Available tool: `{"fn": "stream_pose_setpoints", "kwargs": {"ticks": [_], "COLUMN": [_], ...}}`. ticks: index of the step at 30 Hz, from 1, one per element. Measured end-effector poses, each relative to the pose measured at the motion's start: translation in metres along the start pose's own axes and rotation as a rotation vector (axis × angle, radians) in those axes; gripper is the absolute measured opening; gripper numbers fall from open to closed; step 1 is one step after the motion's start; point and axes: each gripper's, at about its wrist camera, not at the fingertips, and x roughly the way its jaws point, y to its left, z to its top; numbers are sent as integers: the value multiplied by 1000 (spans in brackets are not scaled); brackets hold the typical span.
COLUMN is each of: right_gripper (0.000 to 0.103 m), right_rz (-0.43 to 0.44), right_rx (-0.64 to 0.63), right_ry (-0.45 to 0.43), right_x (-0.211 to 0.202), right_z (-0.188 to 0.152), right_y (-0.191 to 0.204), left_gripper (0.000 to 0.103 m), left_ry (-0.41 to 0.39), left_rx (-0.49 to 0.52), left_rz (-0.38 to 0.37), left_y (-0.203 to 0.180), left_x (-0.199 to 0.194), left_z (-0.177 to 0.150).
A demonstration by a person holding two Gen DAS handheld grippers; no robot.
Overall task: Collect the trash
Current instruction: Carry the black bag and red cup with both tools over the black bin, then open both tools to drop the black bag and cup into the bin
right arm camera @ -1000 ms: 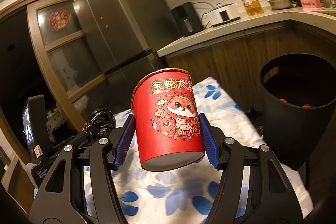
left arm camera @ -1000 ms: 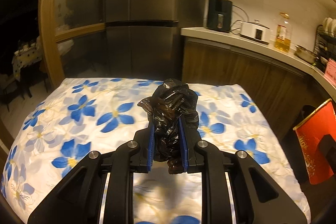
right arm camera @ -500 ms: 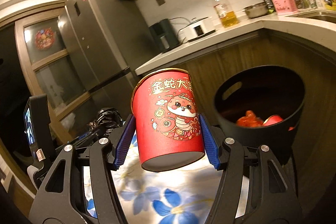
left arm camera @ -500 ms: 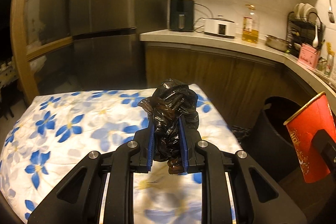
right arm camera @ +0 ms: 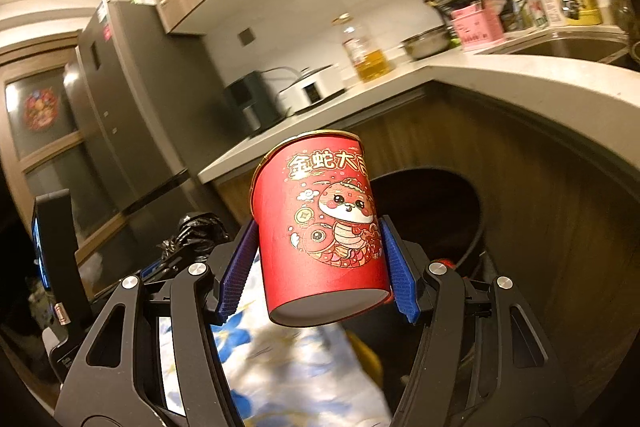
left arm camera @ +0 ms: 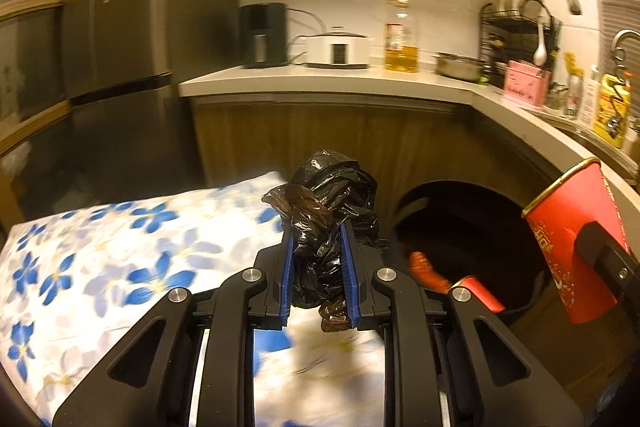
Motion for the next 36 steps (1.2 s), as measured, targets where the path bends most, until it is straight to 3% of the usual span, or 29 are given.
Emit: {"fn": "stream_pose_setpoints", "kwargs": {"ticks": [7,14,26,32,36], "right_gripper": [60,60,63,75,77], "right_rz": [-48,-67,-49,-51,-70], "right_rx": [28,57,87,126,140], "right_ry": [-34,-32,-28,-14,-7], "right_x": [7,24,51,57,55], "right_z": [17,29,44,48,46], "right_y": [-25,-45,-58,-69,-71], "left_gripper": [22,24,30,45,69], "left_ry": [-13,-16,-17,4,10], "left_rx": [20,61,76,66,66], "left_rz": [-112,-149,-196,-193,-194], "left_y": [-41,-70,-85,-81,-81], "left_x": [22,42,63,74,76], "left_z": [16,21,21,16,13]}}
